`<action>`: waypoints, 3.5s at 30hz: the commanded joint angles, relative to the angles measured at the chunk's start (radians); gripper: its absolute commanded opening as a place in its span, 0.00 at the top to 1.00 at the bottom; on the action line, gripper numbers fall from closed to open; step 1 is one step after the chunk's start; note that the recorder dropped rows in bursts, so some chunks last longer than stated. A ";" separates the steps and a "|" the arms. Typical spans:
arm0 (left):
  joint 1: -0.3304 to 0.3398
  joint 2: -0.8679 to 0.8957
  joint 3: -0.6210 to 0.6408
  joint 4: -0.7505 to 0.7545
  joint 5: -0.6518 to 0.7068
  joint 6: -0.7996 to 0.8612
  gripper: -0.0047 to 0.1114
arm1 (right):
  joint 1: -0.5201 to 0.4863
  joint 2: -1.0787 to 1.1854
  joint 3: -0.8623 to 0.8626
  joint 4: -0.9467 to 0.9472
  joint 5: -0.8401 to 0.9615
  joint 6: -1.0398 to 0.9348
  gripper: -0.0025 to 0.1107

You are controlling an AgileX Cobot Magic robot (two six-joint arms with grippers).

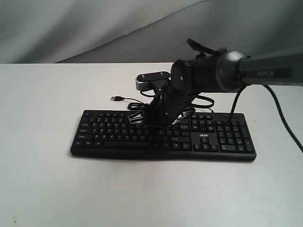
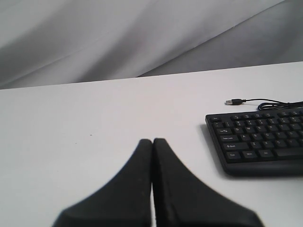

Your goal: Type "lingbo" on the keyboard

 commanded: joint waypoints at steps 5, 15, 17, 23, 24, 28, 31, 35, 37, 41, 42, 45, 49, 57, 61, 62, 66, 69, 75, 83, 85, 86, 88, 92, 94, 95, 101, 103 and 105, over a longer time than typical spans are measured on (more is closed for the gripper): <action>0.002 -0.003 0.004 -0.008 -0.005 -0.004 0.96 | -0.001 -0.044 0.001 0.067 -0.046 -0.097 0.98; 0.002 -0.003 0.004 -0.008 -0.005 -0.004 0.96 | -0.001 -0.036 0.001 0.147 -0.092 -0.172 0.98; 0.002 -0.003 0.004 -0.008 -0.005 -0.004 0.96 | -0.001 -0.036 0.001 0.147 -0.101 -0.172 0.98; 0.002 -0.003 0.004 -0.008 -0.005 -0.004 0.96 | -0.001 -0.011 -0.019 0.152 -0.098 -0.172 0.98; 0.002 -0.003 0.004 -0.008 -0.005 -0.004 0.96 | -0.001 0.003 -0.036 0.152 -0.076 -0.172 0.98; 0.002 -0.003 0.004 -0.008 -0.005 -0.004 0.96 | -0.001 0.018 -0.058 0.166 -0.069 -0.172 0.98; 0.002 -0.003 0.004 -0.008 -0.005 -0.004 0.96 | -0.001 0.018 -0.058 0.170 -0.071 -0.170 0.98; 0.002 -0.003 0.004 -0.008 -0.005 -0.004 0.96 | -0.003 0.020 -0.058 0.170 -0.065 -0.168 0.98; 0.002 -0.003 0.004 -0.008 -0.005 -0.004 0.96 | -0.003 0.018 -0.058 0.146 -0.065 -0.155 0.98; 0.002 -0.003 0.004 -0.008 -0.005 -0.004 0.96 | -0.003 0.023 -0.058 0.105 -0.068 -0.117 0.98; 0.002 -0.003 0.004 -0.008 -0.005 -0.004 0.96 | -0.003 0.023 -0.058 0.105 -0.068 -0.115 0.98; 0.002 -0.003 0.004 -0.008 -0.005 -0.004 0.96 | -0.003 0.031 -0.058 0.105 -0.068 -0.115 0.98; 0.002 -0.003 0.004 -0.008 -0.005 -0.004 0.96 | -0.003 0.043 -0.058 0.110 -0.066 -0.110 0.98; 0.002 -0.003 0.004 -0.008 -0.005 -0.004 0.96 | -0.003 0.054 -0.058 0.110 -0.062 -0.103 0.98; 0.002 -0.003 0.004 -0.008 -0.005 -0.004 0.96 | -0.003 0.068 -0.058 0.110 -0.053 -0.092 0.98; 0.002 -0.003 0.004 -0.008 -0.005 -0.004 0.96 | -0.003 0.068 -0.058 0.110 -0.053 -0.092 0.98; 0.002 -0.003 0.004 -0.008 -0.005 -0.004 0.96 | -0.003 0.066 -0.058 0.110 -0.050 -0.092 0.98; 0.002 -0.003 0.004 -0.008 -0.005 -0.004 0.96 | -0.003 0.048 -0.058 0.110 -0.045 -0.095 0.98; 0.002 -0.003 0.004 -0.008 -0.005 -0.004 0.96 | 0.009 -0.013 -0.058 0.114 -0.013 -0.119 0.98; 0.002 -0.003 0.004 -0.008 -0.005 -0.004 0.96 | 0.072 -0.025 -0.058 0.111 0.016 -0.130 0.98; 0.002 -0.003 0.004 -0.008 -0.005 -0.004 0.96 | 0.077 -0.018 -0.058 0.111 0.026 -0.130 0.98; 0.002 -0.003 0.004 -0.008 -0.005 -0.004 0.96 | 0.077 -0.016 -0.058 0.111 0.028 -0.128 0.98; 0.002 -0.003 0.004 -0.008 -0.005 -0.004 0.96 | 0.077 -0.005 -0.058 0.109 0.028 -0.128 0.98; 0.002 -0.003 0.004 -0.008 -0.005 -0.004 0.96 | 0.077 0.000 -0.041 0.109 -0.004 -0.128 0.98; 0.002 -0.003 0.004 -0.008 -0.005 -0.004 0.96 | 0.077 0.000 -0.041 0.109 -0.010 -0.128 0.98; 0.002 -0.003 0.004 -0.008 -0.005 -0.004 0.96 | 0.077 0.000 -0.041 0.109 -0.012 -0.128 0.98; 0.002 -0.003 0.004 -0.008 -0.005 -0.004 0.96 | 0.077 0.000 -0.041 0.109 -0.012 -0.122 0.98; 0.002 -0.003 0.004 -0.008 -0.005 -0.004 0.96 | 0.077 0.006 -0.038 0.109 -0.014 -0.122 0.98; 0.002 -0.003 0.004 -0.008 -0.005 -0.004 0.96 | 0.077 0.019 -0.038 0.114 -0.012 -0.117 0.98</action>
